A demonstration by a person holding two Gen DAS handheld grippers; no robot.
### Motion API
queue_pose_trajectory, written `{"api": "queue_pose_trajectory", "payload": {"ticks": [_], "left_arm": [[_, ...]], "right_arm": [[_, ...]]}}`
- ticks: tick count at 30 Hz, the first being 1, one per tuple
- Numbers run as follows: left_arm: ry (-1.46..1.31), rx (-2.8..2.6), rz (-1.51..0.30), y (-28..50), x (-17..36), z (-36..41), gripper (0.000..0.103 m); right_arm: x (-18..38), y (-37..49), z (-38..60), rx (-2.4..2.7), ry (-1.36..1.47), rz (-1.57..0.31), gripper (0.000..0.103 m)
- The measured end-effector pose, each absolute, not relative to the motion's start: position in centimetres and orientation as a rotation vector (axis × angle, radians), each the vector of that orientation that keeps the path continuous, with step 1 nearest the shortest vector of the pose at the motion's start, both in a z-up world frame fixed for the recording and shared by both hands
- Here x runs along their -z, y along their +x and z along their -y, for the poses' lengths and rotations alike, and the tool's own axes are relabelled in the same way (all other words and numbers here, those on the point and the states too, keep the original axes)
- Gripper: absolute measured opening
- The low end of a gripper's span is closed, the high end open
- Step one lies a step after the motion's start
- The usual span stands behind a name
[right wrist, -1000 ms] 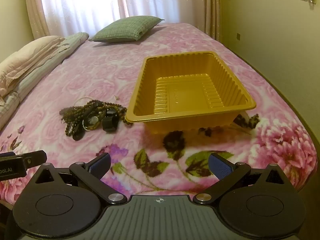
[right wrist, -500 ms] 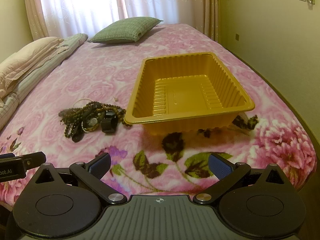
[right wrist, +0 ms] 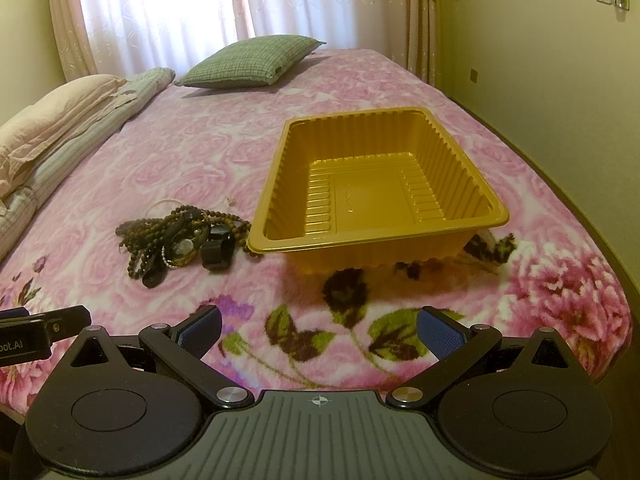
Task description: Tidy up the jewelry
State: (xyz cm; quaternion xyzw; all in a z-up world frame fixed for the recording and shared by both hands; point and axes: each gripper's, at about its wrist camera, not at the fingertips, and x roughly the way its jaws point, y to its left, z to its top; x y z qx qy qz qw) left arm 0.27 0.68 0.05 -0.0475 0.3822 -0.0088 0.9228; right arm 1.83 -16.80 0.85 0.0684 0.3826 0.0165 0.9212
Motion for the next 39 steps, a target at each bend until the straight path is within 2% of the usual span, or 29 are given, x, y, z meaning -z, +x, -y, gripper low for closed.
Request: {"api": "queue_pose_trajectory", "payload": {"ticks": [39], "left_arm": [[-0.146, 0.038, -0.786, 1.2, 0.5, -0.9, 0.101]], "right_arm": [[-0.4, 2.3, 17.9, -0.018, 0.178, -0.765, 0.103]]}}
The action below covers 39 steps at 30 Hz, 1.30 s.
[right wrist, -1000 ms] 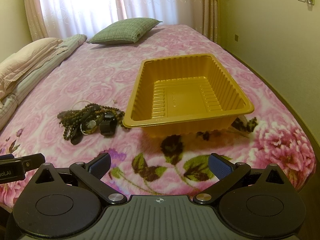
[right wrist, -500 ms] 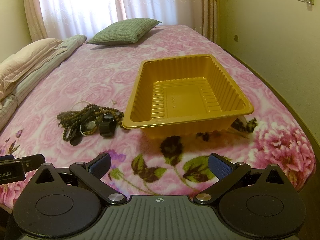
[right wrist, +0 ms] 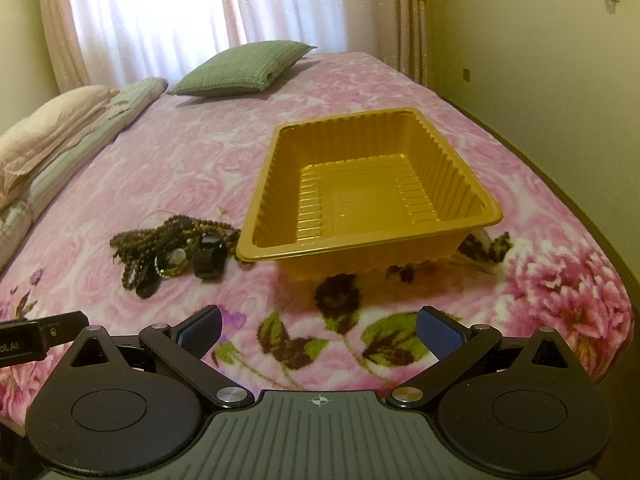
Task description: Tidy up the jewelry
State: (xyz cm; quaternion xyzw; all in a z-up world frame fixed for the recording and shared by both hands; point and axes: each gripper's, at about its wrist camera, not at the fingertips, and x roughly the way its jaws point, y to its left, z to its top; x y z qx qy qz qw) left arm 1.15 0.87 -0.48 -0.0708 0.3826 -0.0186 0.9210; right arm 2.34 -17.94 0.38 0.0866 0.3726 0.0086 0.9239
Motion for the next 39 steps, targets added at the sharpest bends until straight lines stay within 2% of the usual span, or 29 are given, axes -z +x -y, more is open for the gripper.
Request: {"api": "queue_pose_trajectory", "payload": {"ticks": [9, 18, 20, 22, 25, 30, 32, 39], "left_arm": [[-0.328, 0.100, -0.794, 3.1, 1.6, -2.0, 0.101], [-0.446, 0.135, -0.746, 5.5, 2.6, -2.4, 0.101], [-0.446, 0.134, -0.728, 5.9, 2.8, -2.3, 0.101], [-0.456, 0.140, -0.717, 6.3, 2.9, -2.2, 0.101], [-0.464, 0.147, -0.708, 6.6, 3.4, -2.1, 0.099], [-0.454, 0.152, -0.718, 7.0, 4.1, -1.5, 0.096], [-0.453, 0.160, -0.719, 7.0, 4.4, -1.4, 0.095], [-0.435, 0.172, -0.719, 7.3, 5.0, -1.1, 0.093]], "right_arm": [[0.1, 2.5, 20.3, 0.041, 0.280, -0.701, 0.102], [0.2, 3.3, 25.7, 0.199, 0.405, -0.547, 0.100], [0.4, 3.7, 27.1, 0.220, 0.437, -0.528, 0.091], [0.9, 4.6, 28.4, 0.234, 0.469, -0.528, 0.087], [1.8, 5.8, 29.9, 0.251, 0.521, -0.529, 0.072], [3.3, 6.8, 31.1, 0.270, 0.579, -0.507, 0.056], [3.9, 7.4, 31.5, 0.273, 0.597, -0.501, 0.046], [5.0, 8.5, 32.1, 0.272, 0.643, -0.478, 0.027]]}}
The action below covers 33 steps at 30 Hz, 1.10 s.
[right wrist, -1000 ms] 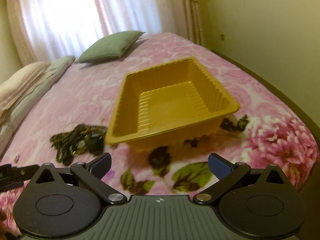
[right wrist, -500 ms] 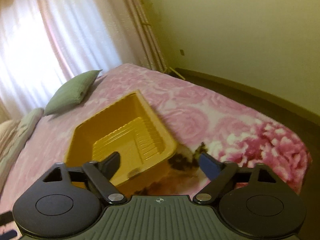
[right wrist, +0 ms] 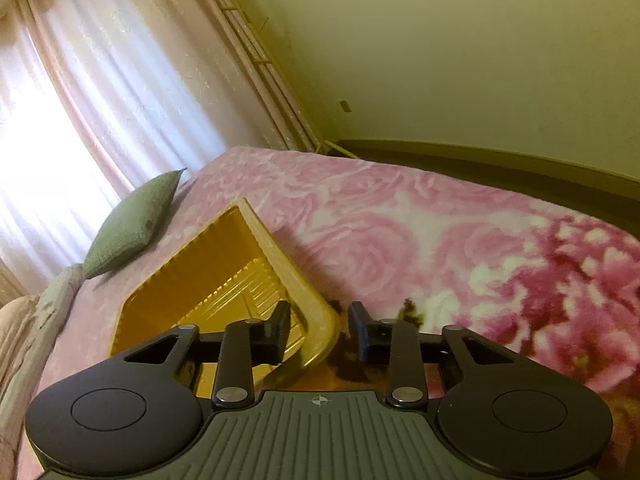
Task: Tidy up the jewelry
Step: 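Grasp the yellow tray's rim with the right gripper and tilt it up, then move the left gripper toward the black watch in the bead pile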
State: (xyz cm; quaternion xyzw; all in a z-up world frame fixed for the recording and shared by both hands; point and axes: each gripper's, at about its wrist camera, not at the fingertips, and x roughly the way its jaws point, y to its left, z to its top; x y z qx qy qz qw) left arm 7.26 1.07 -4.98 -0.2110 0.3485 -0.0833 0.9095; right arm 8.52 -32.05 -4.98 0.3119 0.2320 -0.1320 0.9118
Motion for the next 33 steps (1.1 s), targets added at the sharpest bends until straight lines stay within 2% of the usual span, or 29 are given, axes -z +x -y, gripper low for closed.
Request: {"api": "queue_pose_trajectory", "payload": {"ticks": [2, 4, 28, 33], "left_arm": [[-0.435, 0.169, -0.719, 7.3, 5.0, -1.1, 0.093], [-0.435, 0.170, -0.720, 7.3, 5.0, -1.0, 0.093], [-0.429, 0.183, -0.721, 7.0, 4.7, -0.9, 0.093], [-0.425, 0.188, -0.718, 6.9, 4.6, -0.8, 0.093]], "right_arm": [[5.1, 8.7, 32.0, 0.261, 0.650, -0.472, 0.019], [5.2, 8.9, 31.9, 0.260, 0.655, -0.465, 0.016], [4.8, 10.2, 32.5, 0.220, 0.602, -0.473, 0.019], [3.8, 10.0, 31.1, 0.200, 0.493, -0.475, 0.013]]}}
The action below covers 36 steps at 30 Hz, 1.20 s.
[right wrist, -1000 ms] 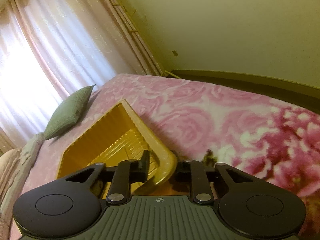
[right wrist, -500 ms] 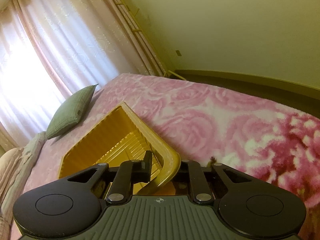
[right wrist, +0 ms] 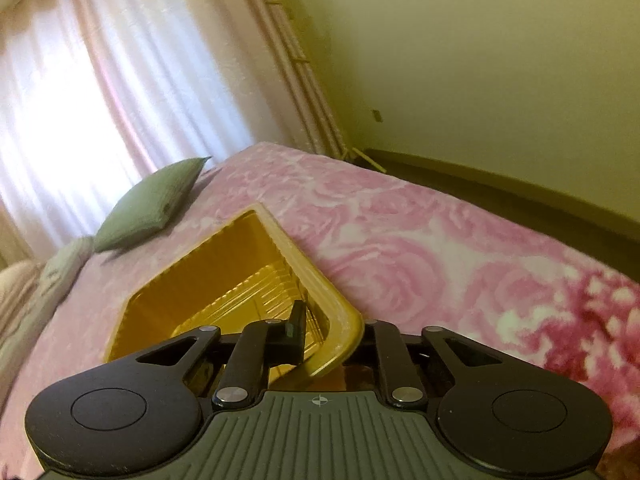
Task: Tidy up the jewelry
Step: 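Move the left gripper toward the black watch in the bead pile, then grasp the black watch with the left gripper and lift it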
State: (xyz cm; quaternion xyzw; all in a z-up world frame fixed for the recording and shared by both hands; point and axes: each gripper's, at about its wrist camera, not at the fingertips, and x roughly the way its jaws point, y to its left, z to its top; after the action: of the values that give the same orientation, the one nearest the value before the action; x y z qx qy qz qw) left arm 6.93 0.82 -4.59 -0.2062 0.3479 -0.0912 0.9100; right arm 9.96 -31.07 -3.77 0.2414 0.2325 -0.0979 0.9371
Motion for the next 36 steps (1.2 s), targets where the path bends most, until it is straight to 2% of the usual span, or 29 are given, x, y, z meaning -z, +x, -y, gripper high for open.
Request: {"api": "queue_pose_trajectory", "payload": {"ticks": [7, 19, 25, 27, 30, 36], "left_arm": [[-0.409, 0.187, -0.719, 6.7, 4.4, -1.1, 0.092], [-0.327, 0.154, -0.721, 7.4, 4.9, -2.9, 0.083], [-0.230, 0.171, -0.696, 8.5, 5.5, -2.7, 0.069], [-0.201, 0.189, -0.691, 9.0, 5.6, -2.6, 0.059], [-0.166, 0.209, -0.680, 9.9, 5.5, -2.3, 0.049], [-0.035, 0.337, -0.644, 11.5, 4.9, -0.2, 0.044]], "right_arm": [[2.4, 8.7, 27.9, 0.191, 0.329, -0.450, 0.012], [0.2, 7.2, 24.9, 0.210, 0.159, -0.449, 0.011], [0.0, 7.3, 24.1, 0.213, 0.127, -0.453, 0.011], [-0.1, 7.4, 24.1, 0.213, 0.125, -0.456, 0.010], [0.0, 7.5, 24.2, 0.211, 0.122, -0.458, 0.011], [-0.1, 7.8, 24.1, 0.212, 0.116, -0.457, 0.011]]}}
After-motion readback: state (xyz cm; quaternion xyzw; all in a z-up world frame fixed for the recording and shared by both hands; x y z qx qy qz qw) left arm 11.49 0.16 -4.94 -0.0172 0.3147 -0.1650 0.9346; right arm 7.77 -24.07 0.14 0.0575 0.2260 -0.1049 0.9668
